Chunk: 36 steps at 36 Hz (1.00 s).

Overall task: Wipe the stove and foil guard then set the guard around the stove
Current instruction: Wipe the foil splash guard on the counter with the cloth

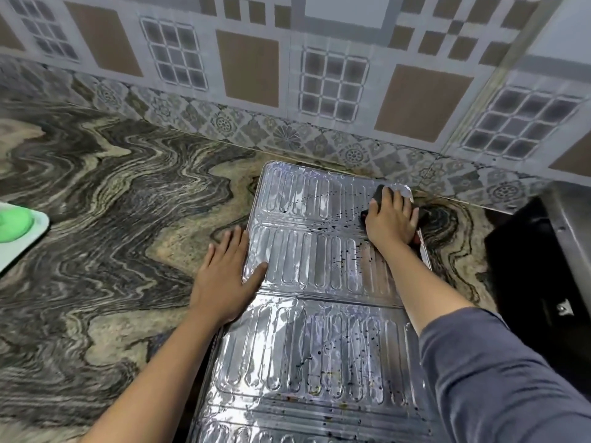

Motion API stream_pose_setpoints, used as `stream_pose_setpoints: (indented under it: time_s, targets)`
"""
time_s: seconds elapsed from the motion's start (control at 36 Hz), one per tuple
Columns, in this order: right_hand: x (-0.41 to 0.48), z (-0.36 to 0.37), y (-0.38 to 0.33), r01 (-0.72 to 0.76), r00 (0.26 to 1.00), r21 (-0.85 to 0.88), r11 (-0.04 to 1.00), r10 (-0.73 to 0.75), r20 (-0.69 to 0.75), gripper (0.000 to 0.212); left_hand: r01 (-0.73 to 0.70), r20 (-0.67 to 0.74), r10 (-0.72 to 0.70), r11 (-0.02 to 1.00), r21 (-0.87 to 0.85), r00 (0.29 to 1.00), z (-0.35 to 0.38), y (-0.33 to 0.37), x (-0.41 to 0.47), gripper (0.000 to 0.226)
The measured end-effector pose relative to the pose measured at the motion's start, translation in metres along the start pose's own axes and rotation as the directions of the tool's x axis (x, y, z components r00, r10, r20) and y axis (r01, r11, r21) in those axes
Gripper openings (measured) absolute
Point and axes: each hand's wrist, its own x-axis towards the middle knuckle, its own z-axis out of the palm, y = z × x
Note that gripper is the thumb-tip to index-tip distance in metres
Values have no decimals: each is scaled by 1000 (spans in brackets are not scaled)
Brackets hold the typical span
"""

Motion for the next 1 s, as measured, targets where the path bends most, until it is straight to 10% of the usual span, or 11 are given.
stream_pose_setpoints:
  time_s: [1.0]
  targets:
    - [-13, 54, -157, 319, 940, 67, 946, -324, 106, 47, 11, 45, -9, 999, -37, 999, -6, 3, -2, 81]
